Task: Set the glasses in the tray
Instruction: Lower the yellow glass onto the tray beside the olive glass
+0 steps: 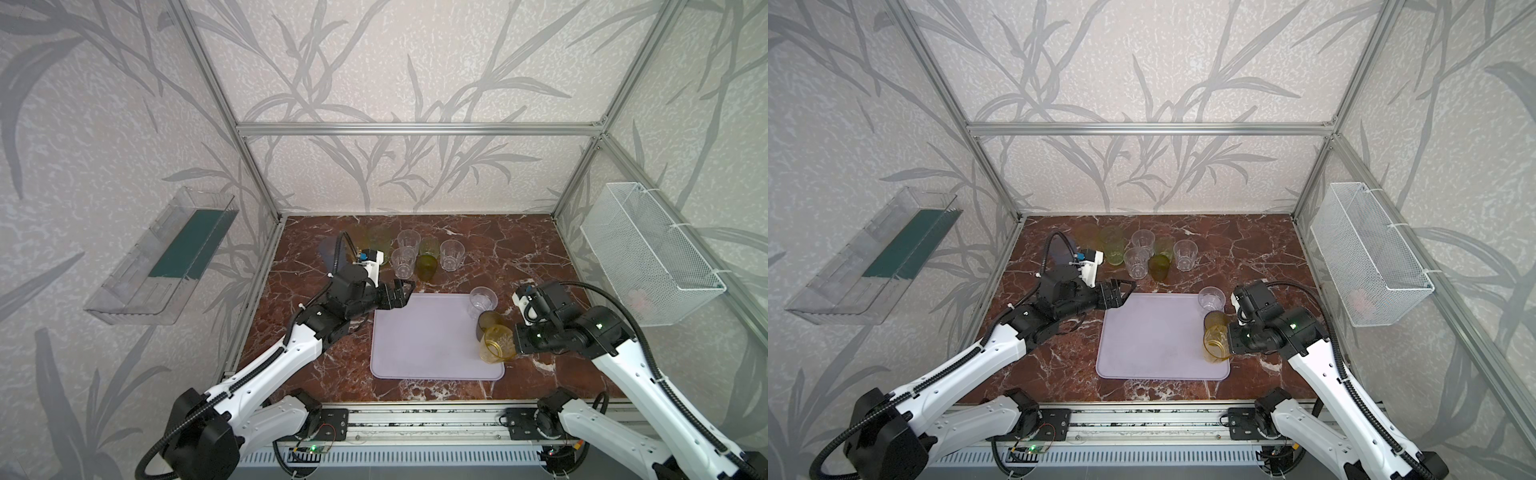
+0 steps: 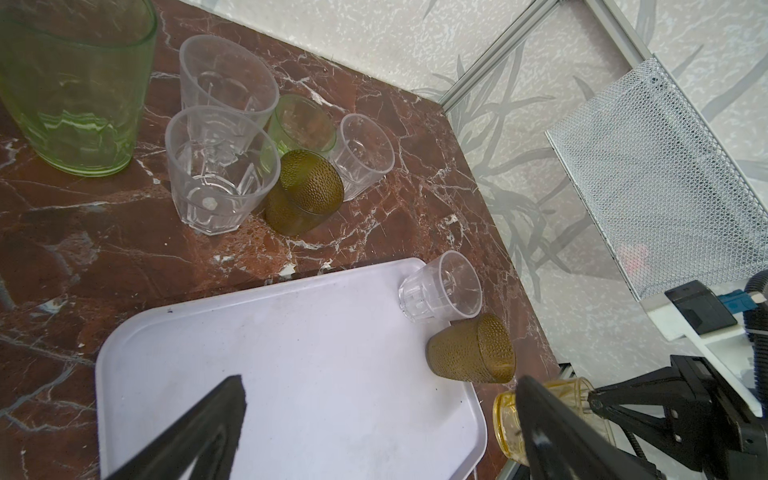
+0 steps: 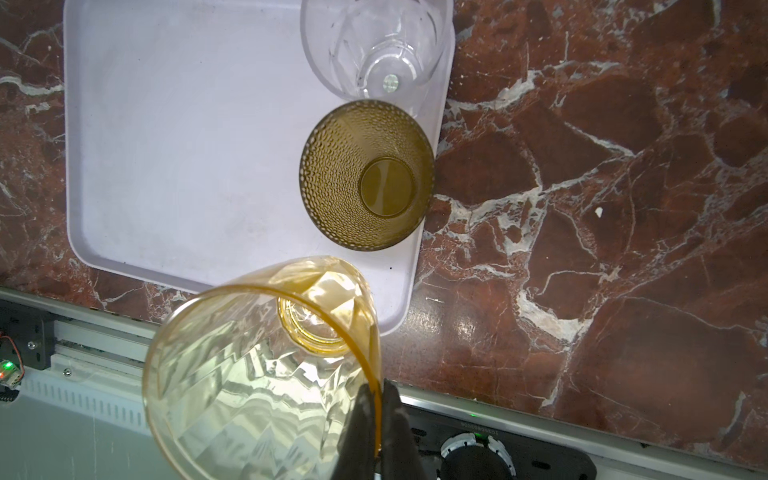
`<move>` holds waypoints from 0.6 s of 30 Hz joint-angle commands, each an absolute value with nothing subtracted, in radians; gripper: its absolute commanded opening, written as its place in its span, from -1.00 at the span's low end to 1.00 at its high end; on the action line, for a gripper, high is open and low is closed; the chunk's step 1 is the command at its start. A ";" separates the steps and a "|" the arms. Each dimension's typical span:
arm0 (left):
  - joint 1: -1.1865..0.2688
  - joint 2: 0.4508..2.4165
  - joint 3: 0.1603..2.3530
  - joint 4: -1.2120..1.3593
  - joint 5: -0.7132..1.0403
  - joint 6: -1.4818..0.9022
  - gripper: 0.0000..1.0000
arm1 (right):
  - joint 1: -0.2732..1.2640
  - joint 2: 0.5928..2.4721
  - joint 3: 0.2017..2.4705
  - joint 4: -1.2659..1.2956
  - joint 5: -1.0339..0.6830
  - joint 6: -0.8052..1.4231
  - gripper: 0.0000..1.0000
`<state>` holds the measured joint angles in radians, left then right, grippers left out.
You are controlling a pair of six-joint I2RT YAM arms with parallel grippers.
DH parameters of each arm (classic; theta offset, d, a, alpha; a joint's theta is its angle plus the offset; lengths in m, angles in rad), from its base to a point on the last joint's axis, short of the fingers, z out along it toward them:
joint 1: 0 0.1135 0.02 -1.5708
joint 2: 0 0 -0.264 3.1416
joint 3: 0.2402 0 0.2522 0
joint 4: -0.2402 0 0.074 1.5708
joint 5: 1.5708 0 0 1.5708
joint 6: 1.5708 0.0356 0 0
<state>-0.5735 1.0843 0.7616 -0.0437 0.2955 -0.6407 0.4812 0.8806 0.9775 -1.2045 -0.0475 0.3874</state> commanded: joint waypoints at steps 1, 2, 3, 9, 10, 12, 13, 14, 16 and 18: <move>-0.575 1.077 0.756 -0.018 0.310 -0.651 0.99 | 0.492 0.858 0.955 -1.177 -0.015 0.415 -1.00; -0.576 1.078 0.755 -0.018 0.310 -0.651 0.99 | 0.495 0.854 0.950 -1.176 -0.007 0.420 -1.00; -0.577 1.078 0.755 -0.018 0.310 -0.650 0.98 | 0.496 0.850 0.945 -1.175 -0.001 0.423 -1.00; -0.575 1.077 0.752 -0.018 0.308 -0.652 0.99 | 0.539 0.845 0.930 -1.174 0.075 0.463 -1.00; -0.576 1.076 0.753 -0.018 0.309 -0.649 0.99 | 0.550 0.848 0.927 -1.172 0.086 0.474 -1.00; -0.575 1.075 0.752 -0.020 0.309 -0.647 0.99 | 0.562 0.851 0.913 -1.159 0.085 0.497 -1.00; -0.575 1.075 0.754 -0.023 0.308 -0.644 0.98 | 0.564 0.851 0.898 -1.145 0.078 0.508 -1.00; -0.576 1.075 0.754 -0.025 0.307 -0.642 0.99 | 0.565 0.851 0.885 -1.134 0.074 0.514 -1.00; -0.574 1.074 0.758 -0.033 0.307 -0.638 0.98 | 0.570 0.854 0.868 -1.121 0.076 0.530 -1.00; -0.575 1.073 0.757 -0.036 0.305 -0.633 0.99 | 0.579 0.860 0.873 -1.124 0.094 0.543 -1.00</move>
<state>-0.5735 1.0843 0.7616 -0.0368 0.2981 -0.6464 0.5663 0.8619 0.8677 -1.1484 0.0620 0.5034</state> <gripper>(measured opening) 0.993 0.050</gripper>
